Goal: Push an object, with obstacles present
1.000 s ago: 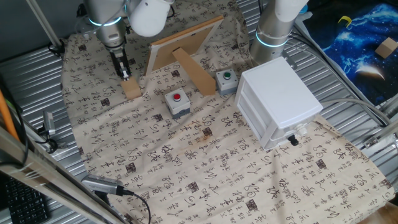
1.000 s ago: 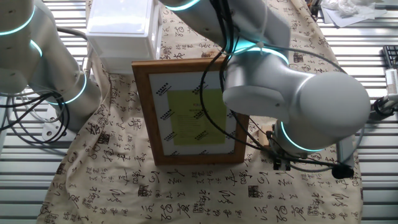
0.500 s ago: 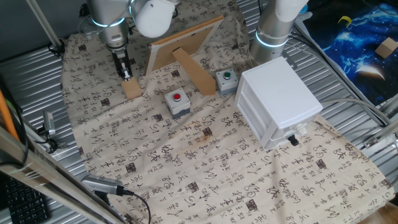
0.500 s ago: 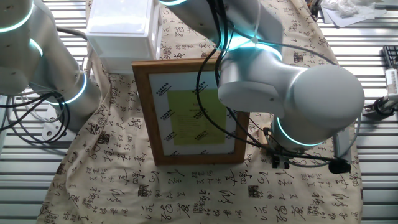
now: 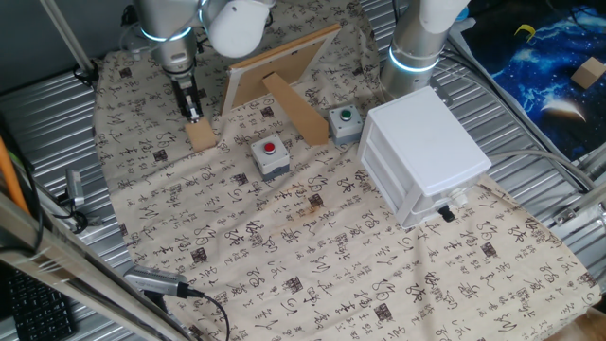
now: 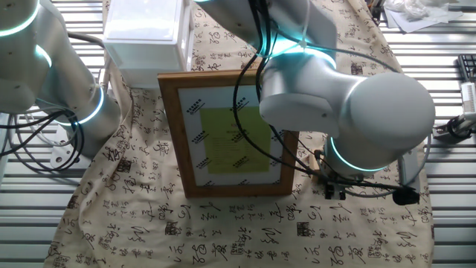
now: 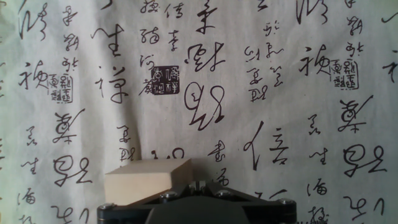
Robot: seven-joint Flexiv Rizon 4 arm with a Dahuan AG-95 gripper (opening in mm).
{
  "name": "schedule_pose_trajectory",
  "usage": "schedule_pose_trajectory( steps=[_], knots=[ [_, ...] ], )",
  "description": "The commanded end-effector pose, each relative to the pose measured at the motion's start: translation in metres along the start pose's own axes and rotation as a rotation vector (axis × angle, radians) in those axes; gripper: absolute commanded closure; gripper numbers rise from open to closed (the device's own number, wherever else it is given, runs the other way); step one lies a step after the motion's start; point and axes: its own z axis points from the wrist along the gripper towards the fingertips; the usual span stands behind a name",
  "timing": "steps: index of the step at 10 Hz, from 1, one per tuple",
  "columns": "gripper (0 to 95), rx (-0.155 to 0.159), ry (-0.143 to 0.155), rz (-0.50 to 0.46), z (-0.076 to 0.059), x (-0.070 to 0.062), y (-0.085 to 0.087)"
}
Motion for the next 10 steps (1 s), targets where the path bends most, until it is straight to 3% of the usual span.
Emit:
schedule_pose_trajectory(
  steps=[1,10],
  knots=[
    [95.0,-0.010,0.002,0.000,-0.0024,0.0002,0.0015],
    [95.0,-0.040,-0.005,0.011,-0.0123,0.0013,0.0043]
  ],
)
